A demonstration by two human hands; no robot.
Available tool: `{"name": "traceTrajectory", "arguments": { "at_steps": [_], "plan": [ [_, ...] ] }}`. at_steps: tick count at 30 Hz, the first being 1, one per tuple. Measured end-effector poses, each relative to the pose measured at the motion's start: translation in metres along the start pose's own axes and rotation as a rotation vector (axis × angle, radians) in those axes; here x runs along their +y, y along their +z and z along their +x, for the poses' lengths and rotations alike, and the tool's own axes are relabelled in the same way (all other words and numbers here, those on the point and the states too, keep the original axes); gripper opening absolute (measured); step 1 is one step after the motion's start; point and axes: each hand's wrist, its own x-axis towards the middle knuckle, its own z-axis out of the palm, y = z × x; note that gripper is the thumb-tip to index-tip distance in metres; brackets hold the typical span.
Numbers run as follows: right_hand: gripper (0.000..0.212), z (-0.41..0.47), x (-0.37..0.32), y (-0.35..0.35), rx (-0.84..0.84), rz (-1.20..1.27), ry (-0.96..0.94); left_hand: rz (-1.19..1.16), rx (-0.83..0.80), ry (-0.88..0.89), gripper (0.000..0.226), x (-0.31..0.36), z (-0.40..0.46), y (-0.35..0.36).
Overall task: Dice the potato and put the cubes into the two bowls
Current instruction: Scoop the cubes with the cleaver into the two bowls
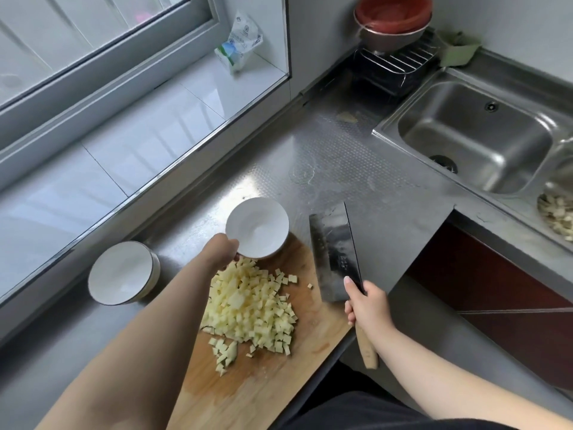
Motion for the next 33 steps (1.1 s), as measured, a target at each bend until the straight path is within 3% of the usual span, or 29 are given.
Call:
{"name": "traceTrajectory", "arguments": {
  "at_steps": [10, 18, 21, 25, 29, 33],
  "plan": [
    [0.030, -0.017, 0.029, 0.011, 0.026, 0.062, 0.075, 0.114, -0.032, 0.048, 0.032, -0.013, -0.019, 0.001],
    [0.027, -0.029, 0.048, 0.016, 0.119, 0.113, 0.117, 0.009, -0.013, 0.086, 0.026, -0.023, -0.028, 0.008],
    [0.028, -0.033, 0.057, 0.015, 0.127, 0.087, 0.120, -0.070, 0.002, 0.127, 0.040, -0.033, -0.036, 0.012],
    [0.026, -0.042, 0.070, 0.022, 0.111, 0.073, 0.119, 0.019, 0.231, 0.153, 0.050, -0.060, -0.049, 0.025],
    [0.024, -0.054, 0.078, 0.030, 0.054, 0.053, 0.126, 0.133, 0.520, 0.432, 0.029, -0.087, -0.069, 0.047],
    [0.024, -0.063, 0.086, 0.044, -0.022, -0.006, 0.144, 0.380, 0.478, 0.721, 0.036, -0.107, -0.080, 0.068]
  ]
}}
